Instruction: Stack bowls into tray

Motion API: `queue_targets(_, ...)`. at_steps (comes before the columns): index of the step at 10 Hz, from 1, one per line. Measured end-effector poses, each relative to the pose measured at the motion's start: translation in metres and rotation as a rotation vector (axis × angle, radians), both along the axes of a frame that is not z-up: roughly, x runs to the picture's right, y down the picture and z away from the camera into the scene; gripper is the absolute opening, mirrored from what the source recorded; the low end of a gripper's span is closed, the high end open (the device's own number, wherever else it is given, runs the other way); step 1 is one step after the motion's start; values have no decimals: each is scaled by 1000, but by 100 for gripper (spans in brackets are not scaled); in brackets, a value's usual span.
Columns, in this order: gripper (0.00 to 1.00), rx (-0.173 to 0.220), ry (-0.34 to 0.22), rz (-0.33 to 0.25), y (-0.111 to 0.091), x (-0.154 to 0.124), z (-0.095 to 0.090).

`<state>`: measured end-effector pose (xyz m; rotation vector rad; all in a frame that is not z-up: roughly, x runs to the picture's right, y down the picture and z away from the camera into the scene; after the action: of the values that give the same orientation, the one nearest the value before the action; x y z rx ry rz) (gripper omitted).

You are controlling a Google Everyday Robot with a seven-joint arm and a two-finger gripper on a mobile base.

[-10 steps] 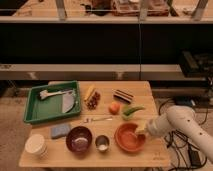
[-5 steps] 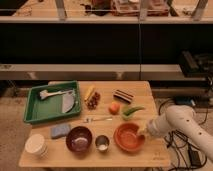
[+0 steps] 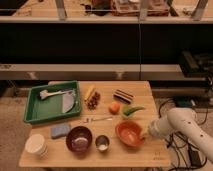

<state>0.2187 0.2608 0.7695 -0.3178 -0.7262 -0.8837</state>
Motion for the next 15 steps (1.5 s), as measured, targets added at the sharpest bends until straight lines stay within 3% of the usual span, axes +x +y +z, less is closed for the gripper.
queue_targets(3,9,34,12,6,-19,-1,-20)
queue_targets(5,9,70,36,-27,-46,-12,-39)
queue_targets(7,9,90,19,-55,-78,-27,-56)
queue_targets(9,9,119,-30,-113,-110,-57,-65)
queue_targets(11,9,137,-77,-147,-123,-89,-65)
queue_targets(15,9,143,-242,-206,-122,-171,-62)
